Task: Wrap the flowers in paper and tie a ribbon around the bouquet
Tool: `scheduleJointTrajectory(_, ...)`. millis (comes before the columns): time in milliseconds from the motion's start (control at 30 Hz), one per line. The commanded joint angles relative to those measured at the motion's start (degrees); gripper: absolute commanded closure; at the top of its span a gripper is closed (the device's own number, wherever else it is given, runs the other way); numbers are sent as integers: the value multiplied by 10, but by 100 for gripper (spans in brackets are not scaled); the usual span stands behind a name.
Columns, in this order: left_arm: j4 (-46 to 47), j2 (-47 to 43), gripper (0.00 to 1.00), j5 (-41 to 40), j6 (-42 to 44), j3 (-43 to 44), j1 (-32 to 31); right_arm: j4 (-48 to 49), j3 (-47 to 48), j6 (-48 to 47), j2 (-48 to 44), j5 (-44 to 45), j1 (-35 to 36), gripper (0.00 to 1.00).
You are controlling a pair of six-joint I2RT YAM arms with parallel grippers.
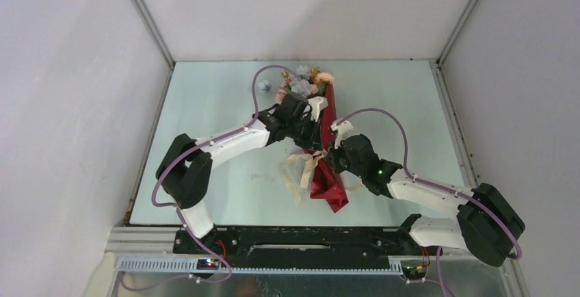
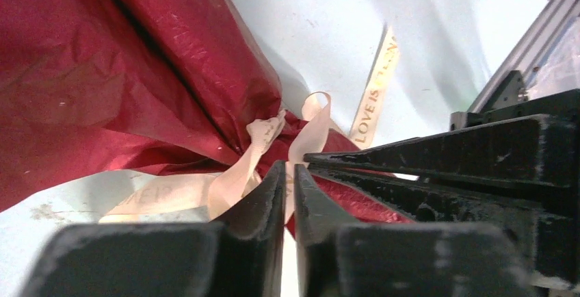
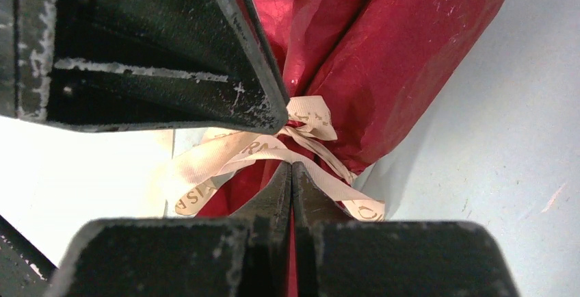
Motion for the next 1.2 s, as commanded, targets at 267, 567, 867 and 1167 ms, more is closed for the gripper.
scheduleJointTrajectory(267, -34, -16, 58, -69, 2, -35, 2, -11, 3, -5, -23, 14, 2, 100)
scheduleJointTrajectory(567, -7, 9, 78, -46, -1, -23, 2, -13, 3, -5, -16, 8, 2, 100)
scheduleJointTrajectory(867, 10, -7, 100, -33, -12, -9, 1, -3, 3, -3, -11, 6, 2, 100)
scheduleJointTrajectory(1167, 34, -17, 100, 31, -48, -7, -4, 86, 2, 26, 41, 1, 2, 100)
